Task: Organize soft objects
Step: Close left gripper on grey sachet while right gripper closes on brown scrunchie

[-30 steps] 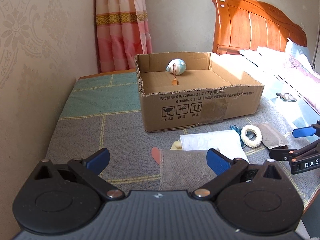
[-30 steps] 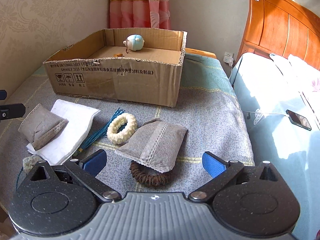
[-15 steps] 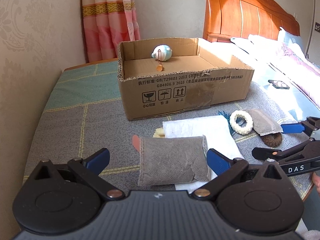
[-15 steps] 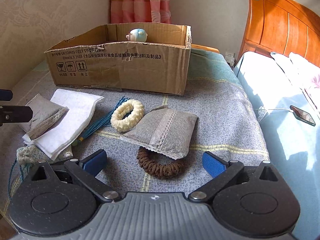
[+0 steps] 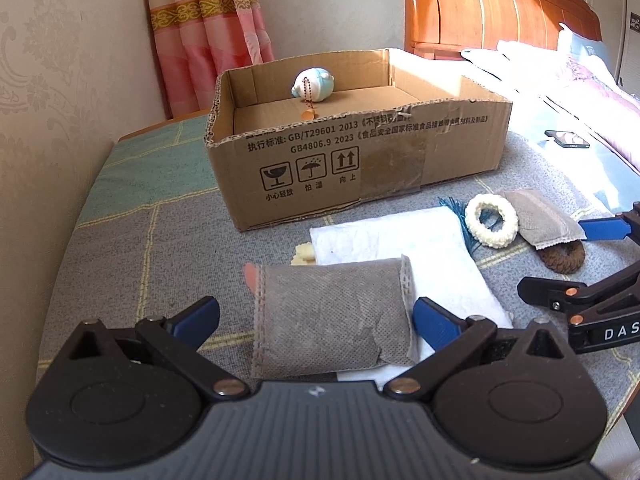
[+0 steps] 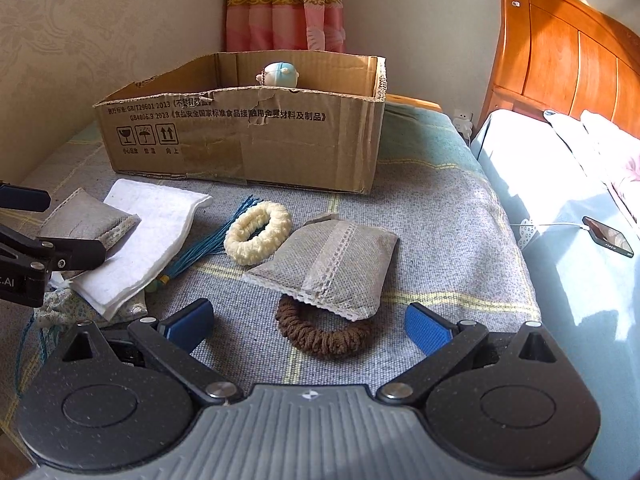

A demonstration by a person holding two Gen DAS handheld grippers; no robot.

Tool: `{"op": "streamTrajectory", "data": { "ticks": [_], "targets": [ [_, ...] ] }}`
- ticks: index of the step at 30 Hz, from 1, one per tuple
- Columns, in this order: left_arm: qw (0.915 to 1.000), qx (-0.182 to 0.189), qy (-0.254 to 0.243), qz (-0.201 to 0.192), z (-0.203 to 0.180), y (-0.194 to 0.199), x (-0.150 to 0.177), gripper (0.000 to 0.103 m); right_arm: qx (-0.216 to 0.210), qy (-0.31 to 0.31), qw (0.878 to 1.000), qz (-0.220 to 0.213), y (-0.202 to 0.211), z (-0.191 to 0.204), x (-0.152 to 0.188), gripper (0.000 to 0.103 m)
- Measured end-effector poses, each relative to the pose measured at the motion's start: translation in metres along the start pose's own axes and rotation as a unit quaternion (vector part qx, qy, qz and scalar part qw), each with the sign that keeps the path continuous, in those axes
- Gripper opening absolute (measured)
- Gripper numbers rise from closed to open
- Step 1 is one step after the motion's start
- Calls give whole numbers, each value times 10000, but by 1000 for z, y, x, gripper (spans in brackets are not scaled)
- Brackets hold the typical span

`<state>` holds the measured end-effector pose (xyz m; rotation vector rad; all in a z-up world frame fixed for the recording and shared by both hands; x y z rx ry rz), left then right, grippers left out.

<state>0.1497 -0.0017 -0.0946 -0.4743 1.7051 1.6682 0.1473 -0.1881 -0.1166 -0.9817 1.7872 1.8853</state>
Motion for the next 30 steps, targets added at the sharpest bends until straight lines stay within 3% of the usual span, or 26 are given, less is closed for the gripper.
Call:
{"op": "streamTrajectory", "data": {
  "ticks": [8, 12, 17, 19, 24, 26, 28, 30],
  "targets": [
    [9999, -124, -102, -14, -1, 1, 0, 99, -17, 12, 10000, -31, 0, 0, 0, 103],
    [10000, 54, 22, 39, -4, -2, -2, 81, -20, 21, 10000, -24, 0, 0, -1, 103],
    [9994, 265, 205, 74, -2, -2, -1, 76, -5, 77, 9999, -64, 2, 2, -1, 99],
    [9993, 288, 222, 64, -1, -1, -1, 76, 1, 104, 9999, -118, 4, 2, -2, 87],
    [9994, 261, 190, 78, -2, -2, -1, 76, -30, 31, 9999, -146, 7, 0, -3, 71],
    [9994, 268, 191, 80, -3, -3, -2, 69, 9, -10, 9999, -168, 8, -1, -3, 65],
    [9992, 341, 192, 82, -3, -1, -2, 62, 41, -39, 9999, -158, 10, -4, -2, 52],
    [9992, 359, 168, 69, -4, 1, -3, 58, 27, -62, 9999, -128, 12, -7, -1, 48]
  ]
}}
Point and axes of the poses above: each gripper's, at about its wrist camera, not at the fingertips, and y roughly against the way its jaws point, z to its left, x to its underside, the point moved 7 cm from there along -y, roughly the way its jaws point, and after that the axes turned 1 degree about z, right-handed, at the moved point
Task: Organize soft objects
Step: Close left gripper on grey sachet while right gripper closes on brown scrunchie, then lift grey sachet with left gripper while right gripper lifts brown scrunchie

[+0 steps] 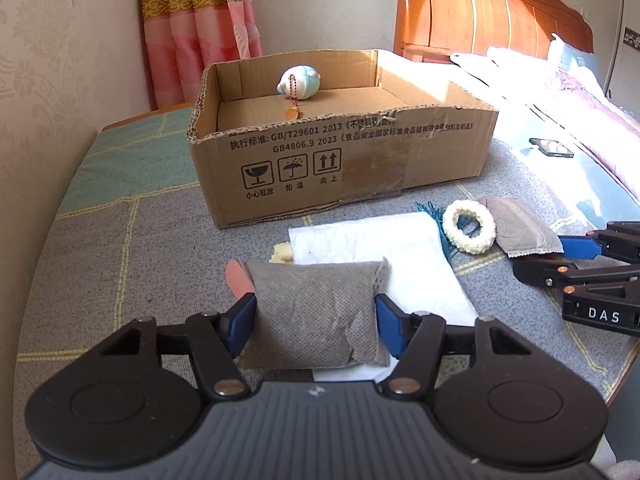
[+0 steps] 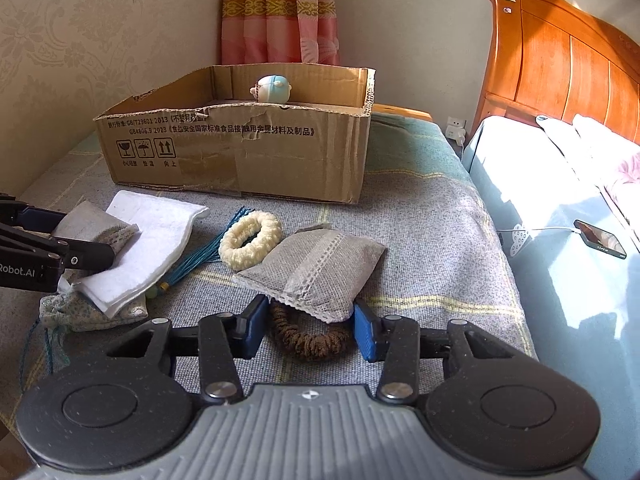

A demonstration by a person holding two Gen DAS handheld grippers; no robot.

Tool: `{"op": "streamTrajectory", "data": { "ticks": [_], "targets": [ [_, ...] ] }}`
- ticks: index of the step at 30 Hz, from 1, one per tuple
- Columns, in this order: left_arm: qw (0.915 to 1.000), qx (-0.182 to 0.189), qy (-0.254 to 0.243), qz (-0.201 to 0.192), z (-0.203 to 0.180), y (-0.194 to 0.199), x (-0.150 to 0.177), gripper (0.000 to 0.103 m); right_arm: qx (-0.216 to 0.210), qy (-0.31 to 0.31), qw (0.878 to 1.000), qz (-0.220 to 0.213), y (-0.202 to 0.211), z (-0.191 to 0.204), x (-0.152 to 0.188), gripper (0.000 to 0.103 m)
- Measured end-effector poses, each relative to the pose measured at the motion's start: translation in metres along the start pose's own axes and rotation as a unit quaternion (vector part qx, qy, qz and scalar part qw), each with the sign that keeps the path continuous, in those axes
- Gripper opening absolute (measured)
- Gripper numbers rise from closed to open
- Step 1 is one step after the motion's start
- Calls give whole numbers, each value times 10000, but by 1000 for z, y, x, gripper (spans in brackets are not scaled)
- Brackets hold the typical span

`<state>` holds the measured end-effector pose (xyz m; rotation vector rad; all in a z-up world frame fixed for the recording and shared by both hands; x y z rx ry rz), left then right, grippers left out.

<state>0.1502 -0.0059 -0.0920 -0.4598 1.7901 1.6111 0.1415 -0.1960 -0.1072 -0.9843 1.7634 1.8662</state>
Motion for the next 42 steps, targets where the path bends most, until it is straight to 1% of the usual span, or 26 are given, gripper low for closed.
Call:
{"op": "streamTrajectory", "data": {
  "ticks": [1, 4, 7, 10, 14, 16, 17, 18, 19, 20, 22, 30, 33, 35, 37, 39, 41, 42],
  "targets": [
    [10000, 14, -7, -2, 0, 1, 0, 55, -4, 2, 10000, 8, 1, -1, 1, 46],
    [10000, 80, -19, -52, 0, 7, -2, 49, -33, 34, 10000, 42, 5, 0, 4, 44],
    [9998, 150, -43, -91, 1, 15, -3, 44, -80, 100, 9999, 89, 10, 2, 7, 44],
    [9994, 328, -54, -89, -1, 24, -3, 44, -193, 117, 9997, 137, 15, 3, 11, 44],
    [9973, 690, -142, -183, -9, 38, -2, 44, -326, 168, 9992, 165, 21, 6, 16, 44],
    [9967, 721, -278, -243, -16, 40, -1, 45, -329, 199, 9991, 161, 22, 7, 18, 44],
    [9969, 669, -320, -250, -18, 38, 0, 46, -329, 196, 9991, 156, 23, 7, 18, 44],
    [9972, 614, -353, -250, -20, 36, 1, 49, -335, 191, 9991, 153, 23, 7, 18, 45],
    [9974, 563, -387, -244, -21, 33, 1, 55, -337, 187, 9991, 148, 23, 7, 18, 45],
    [9976, 522, -397, -227, -21, 31, 2, 56, -320, 177, 9992, 137, 23, 7, 18, 46],
    [9980, 463, -393, -196, -22, 26, 4, 58, -327, 190, 9992, 117, 23, 7, 19, 48],
    [9984, 277, -453, -191, -25, 19, 5, 66, -303, 222, 9993, 26, 21, 7, 18, 53],
    [9984, 247, -479, -178, -26, 18, 5, 70, -335, 218, 9992, 16, 20, 8, 18, 59],
    [9985, 242, -456, -161, -26, 19, 5, 73, -342, 217, 9992, 4, 20, 9, 18, 59],
    [9986, 253, -443, -143, -26, 20, 4, 83, -381, 197, 9991, 2, 20, 8, 19, 63],
    [9985, 321, -421, -130, -27, 22, 3, 87, -400, 190, 9990, -5, 20, 9, 19, 64],
    [9979, 424, -446, -176, -30, 25, 3, 87, -411, 180, 9990, -13, 20, 8, 18, 65],
    [9978, 416, -488, -170, -31, 25, 2, 87, -412, 177, 9990, -16, 20, 8, 18, 65]
  ]
}}
Point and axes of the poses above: each gripper's, at about its wrist camera, not at the fingertips, and y roughly against the way its jaws point, z to its left, x to its underside, the point moved 7 cm from there along -y, roughly the way its jaws point, and after that the axes turned 1 degree about z, right-handed, at the moved point
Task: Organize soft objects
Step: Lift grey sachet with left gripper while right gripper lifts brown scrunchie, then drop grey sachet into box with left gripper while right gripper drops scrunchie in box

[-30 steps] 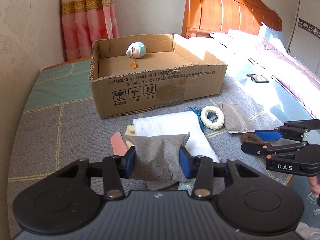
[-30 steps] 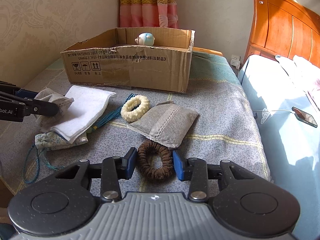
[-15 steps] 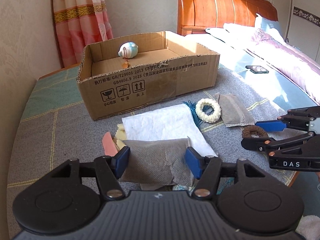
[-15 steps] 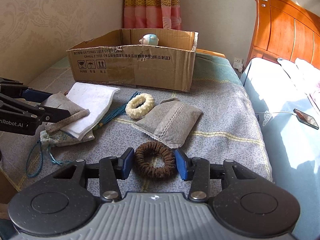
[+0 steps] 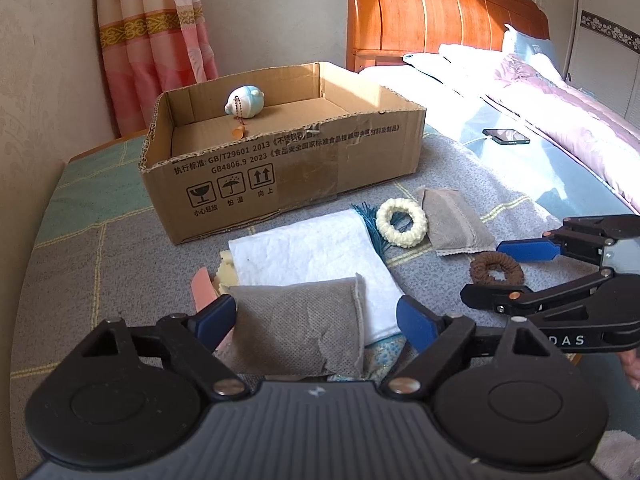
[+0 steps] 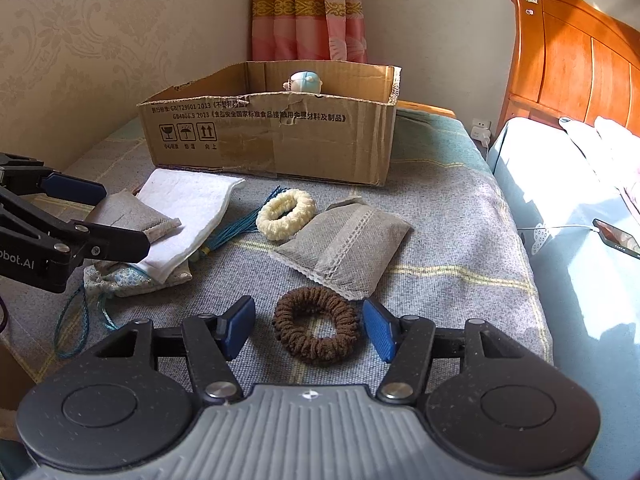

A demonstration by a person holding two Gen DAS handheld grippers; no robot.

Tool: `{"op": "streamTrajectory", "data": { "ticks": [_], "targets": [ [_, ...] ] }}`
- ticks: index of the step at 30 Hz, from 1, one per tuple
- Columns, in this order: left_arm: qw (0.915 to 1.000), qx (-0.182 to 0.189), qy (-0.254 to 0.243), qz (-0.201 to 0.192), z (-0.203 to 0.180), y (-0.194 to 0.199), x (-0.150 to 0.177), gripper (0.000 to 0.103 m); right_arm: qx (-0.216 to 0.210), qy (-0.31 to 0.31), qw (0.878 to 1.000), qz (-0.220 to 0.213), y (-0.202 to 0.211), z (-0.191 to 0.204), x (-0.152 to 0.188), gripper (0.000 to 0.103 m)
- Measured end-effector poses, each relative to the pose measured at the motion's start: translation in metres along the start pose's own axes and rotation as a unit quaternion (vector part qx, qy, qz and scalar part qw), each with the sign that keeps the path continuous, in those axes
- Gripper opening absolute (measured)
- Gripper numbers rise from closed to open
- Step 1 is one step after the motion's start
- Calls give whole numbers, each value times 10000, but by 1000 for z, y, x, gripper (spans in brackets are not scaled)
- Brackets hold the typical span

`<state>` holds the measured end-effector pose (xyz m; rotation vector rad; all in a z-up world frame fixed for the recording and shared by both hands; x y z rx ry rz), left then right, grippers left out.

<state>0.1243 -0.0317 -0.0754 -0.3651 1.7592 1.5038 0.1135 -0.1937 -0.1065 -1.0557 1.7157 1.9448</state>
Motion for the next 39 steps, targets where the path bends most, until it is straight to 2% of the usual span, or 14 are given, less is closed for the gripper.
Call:
{"op": "streamTrajectory", "data": {
  "ticks": [5, 9, 15, 19, 25, 32, 39],
  "targets": [
    [9998, -124, 89, 95, 3, -6, 1, 86, -8, -2, 10000, -1, 0, 0, 0, 65],
    [9996, -137, 228, 115, 8, -7, 2, 76, -10, 2, 10000, -5, 0, 0, 0, 65],
    [9994, -137, 208, 242, 7, -14, 5, 74, 86, 90, 9999, -24, 0, 1, 1, 61],
    [9995, -125, 155, 249, 4, -13, 5, 63, 117, 108, 9999, -24, 2, 2, 1, 48],
    [9997, -66, 85, 204, 4, -6, 1, 49, 115, 111, 9999, -1, 5, 1, 1, 42],
    [9998, 98, 71, 173, 7, 8, -5, 46, 82, 157, 9998, -79, 17, 0, -4, 42],
    [9998, 181, -16, -64, 8, 26, -26, 46, -33, 241, 9995, -206, 29, 0, -18, 42]
  ]
}}
Point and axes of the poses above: each gripper's, at about its wrist camera, not at the fingertips, and y roughly against the way its jaws point, z to its left, x to its underside, the point moved 7 cm from there along -y, roughly the way its jaws point, and after that the axes turned 1 degree about z, right-handed, at the moved point
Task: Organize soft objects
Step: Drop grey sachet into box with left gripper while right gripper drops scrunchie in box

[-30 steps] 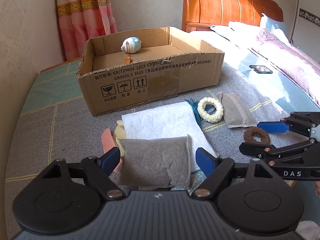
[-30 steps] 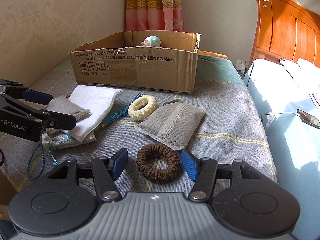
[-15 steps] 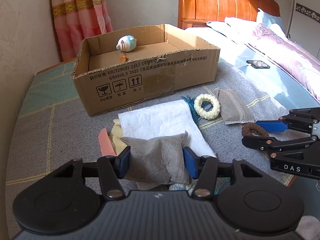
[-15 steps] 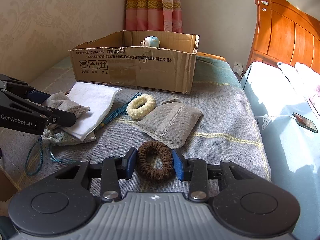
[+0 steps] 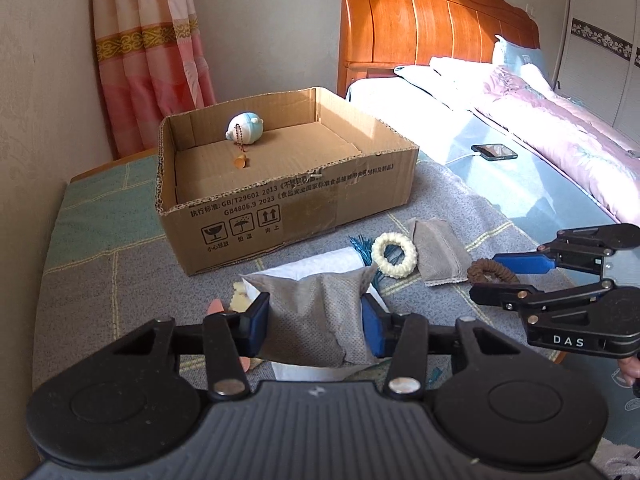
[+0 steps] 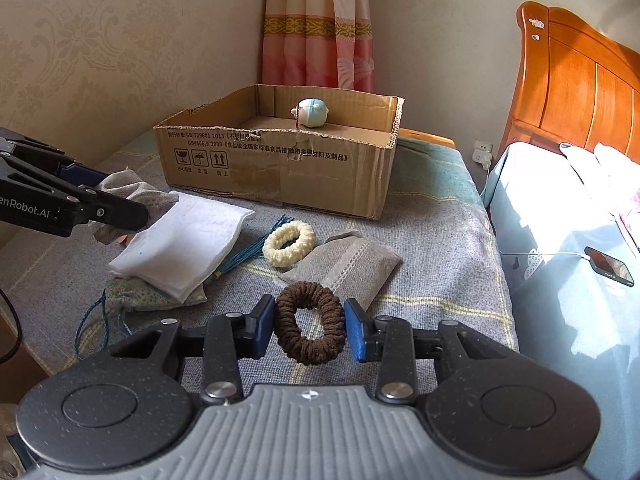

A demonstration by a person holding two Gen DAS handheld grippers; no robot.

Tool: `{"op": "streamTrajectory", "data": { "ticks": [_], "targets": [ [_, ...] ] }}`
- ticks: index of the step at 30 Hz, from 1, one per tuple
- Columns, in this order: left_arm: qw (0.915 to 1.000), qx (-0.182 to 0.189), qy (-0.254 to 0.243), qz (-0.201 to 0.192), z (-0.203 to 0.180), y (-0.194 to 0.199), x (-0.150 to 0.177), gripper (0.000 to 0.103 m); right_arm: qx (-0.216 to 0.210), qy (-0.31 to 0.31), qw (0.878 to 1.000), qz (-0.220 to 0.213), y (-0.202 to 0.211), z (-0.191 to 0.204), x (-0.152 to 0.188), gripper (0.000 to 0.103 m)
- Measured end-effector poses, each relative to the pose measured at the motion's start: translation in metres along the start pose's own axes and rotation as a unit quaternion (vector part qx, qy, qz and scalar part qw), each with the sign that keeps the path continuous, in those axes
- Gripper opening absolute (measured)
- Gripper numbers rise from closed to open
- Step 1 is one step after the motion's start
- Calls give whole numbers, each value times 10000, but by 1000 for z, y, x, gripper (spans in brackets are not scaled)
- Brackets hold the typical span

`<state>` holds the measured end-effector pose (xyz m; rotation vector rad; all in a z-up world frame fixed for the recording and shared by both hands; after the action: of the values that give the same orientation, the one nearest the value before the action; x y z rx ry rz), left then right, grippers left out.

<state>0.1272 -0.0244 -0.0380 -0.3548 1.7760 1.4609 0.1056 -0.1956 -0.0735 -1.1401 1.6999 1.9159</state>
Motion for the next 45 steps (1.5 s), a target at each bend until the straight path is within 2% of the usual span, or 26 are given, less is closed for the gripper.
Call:
{"op": "streamTrajectory", "data": {
  "ticks": [3, 11, 15, 17, 18, 19, 21, 23, 27, 30, 35, 45],
  "targets": [
    [9999, 20, 12, -103, 4, 2, -15, 46, -96, 107, 9998, -97, 6, 2, -11, 42],
    [9988, -105, -25, -474, 23, -5, -80, 46, -162, 378, 9985, -349, 14, 3, -40, 42],
    [9978, -379, 26, -542, 38, -23, -107, 48, -151, 440, 9982, -373, 12, 1, -48, 42],
    [9974, -511, 88, -499, 46, -37, -115, 60, -132, 484, 9980, -373, 12, 1, -50, 42],
    [9972, -564, 154, -460, 51, -43, -116, 81, -118, 496, 9980, -376, 11, 1, -51, 42],
    [9970, -626, 231, -404, 55, -49, -116, 93, -111, 494, 9980, -367, 11, 0, -51, 42],
    [9952, -801, 341, -438, 62, -56, -113, 94, -100, 484, 9981, -356, 10, -1, -53, 42],
    [9950, -856, 243, -450, 62, -58, -109, 94, -81, 484, 9982, -346, 8, -3, -54, 42],
    [9964, -790, 174, -252, 57, -54, -96, 94, -104, 435, 9984, -332, 4, -4, -61, 42],
    [9961, -852, 101, -221, 53, -45, -88, 94, -139, 453, 9982, -367, 3, -2, -69, 42],
    [9972, -678, 227, -220, 47, -25, -74, 97, -201, 549, 9974, -428, 0, 4, -88, 42],
    [9908, -988, 586, -716, 56, 15, -40, 101, -278, 800, 9949, -548, -30, 7, -154, 42]
  ]
}}
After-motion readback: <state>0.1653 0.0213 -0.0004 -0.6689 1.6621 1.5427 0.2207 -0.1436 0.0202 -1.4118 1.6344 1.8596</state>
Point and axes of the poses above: each gripper's, at about its wrist camera, not at the fingertips, and y roughly against the way its jaws point, z to its left, x to its underside, the point moved 7 cm from there along -y, roughly the way its jaws point, and after that the axes turned 1 degree about z, right-handed, at the moved point
